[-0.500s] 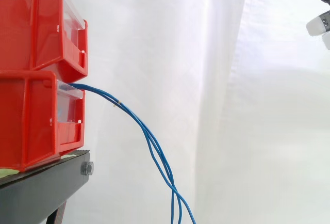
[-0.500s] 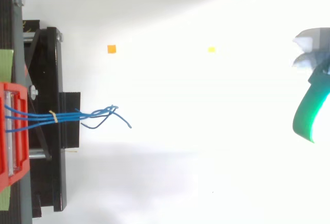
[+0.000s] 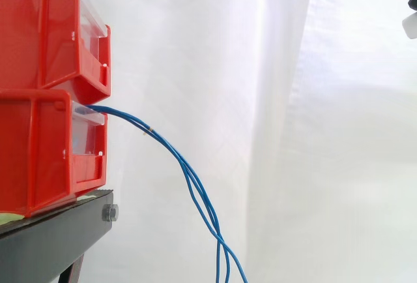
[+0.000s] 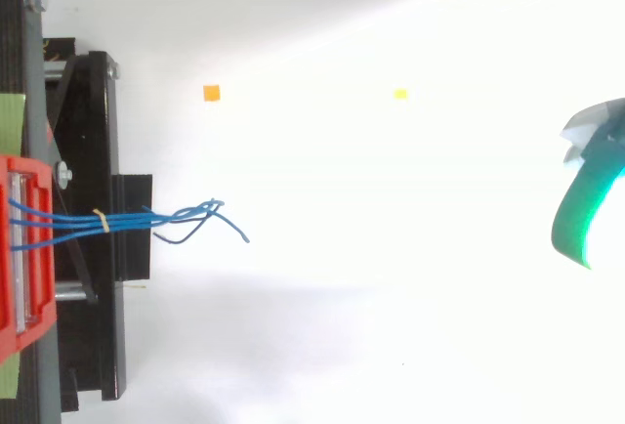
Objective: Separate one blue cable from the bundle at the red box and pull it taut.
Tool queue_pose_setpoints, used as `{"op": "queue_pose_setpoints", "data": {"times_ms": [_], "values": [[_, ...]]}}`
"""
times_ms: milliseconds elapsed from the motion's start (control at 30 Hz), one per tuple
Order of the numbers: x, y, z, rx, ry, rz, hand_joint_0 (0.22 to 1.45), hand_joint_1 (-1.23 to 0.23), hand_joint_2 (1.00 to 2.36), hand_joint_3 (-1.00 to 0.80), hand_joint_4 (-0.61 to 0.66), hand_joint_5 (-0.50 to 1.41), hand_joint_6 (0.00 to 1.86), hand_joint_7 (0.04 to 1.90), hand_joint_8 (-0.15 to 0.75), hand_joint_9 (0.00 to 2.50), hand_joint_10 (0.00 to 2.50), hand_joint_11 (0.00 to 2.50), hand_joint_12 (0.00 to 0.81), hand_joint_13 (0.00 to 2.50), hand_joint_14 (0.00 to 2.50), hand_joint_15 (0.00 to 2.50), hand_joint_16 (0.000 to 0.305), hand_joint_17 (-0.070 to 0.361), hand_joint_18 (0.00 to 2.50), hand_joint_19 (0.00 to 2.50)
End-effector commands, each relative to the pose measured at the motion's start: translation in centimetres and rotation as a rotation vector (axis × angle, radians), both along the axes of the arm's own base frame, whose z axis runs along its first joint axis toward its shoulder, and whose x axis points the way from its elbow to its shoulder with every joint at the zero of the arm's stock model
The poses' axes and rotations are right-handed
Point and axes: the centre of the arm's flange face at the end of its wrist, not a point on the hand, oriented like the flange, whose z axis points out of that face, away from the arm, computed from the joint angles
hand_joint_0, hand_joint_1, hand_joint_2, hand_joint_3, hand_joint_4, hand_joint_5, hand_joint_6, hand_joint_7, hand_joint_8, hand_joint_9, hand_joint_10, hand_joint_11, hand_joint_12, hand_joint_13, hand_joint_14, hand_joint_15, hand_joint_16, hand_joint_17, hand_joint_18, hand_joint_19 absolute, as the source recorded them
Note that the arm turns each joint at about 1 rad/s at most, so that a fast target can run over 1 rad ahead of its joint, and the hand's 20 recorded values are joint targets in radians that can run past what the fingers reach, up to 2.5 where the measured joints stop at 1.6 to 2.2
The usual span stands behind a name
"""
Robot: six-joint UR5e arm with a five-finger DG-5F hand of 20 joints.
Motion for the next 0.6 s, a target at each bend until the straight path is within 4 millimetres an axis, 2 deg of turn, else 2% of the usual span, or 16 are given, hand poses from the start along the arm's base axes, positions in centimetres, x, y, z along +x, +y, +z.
{"op": "queue_pose_setpoints", "data": {"times_ms": [0,567], "values": [[0.01,0.00,0.06,0.000,0.000,0.000,0.48,-0.55,1.00,-0.50,0.22,-0.28,0.50,0.68,0.343,0.31,0.00,0.15,0.390,0.37,0.00,0.15,0.063,0.142,0.47,0.27],[0.00,0.00,0.00,0.000,0.000,0.000,0.48,-0.56,1.00,-0.50,0.27,-0.27,0.50,0.71,0.362,0.44,0.01,0.42,0.401,0.53,0.01,0.28,0.054,0.122,0.55,0.31]]}}
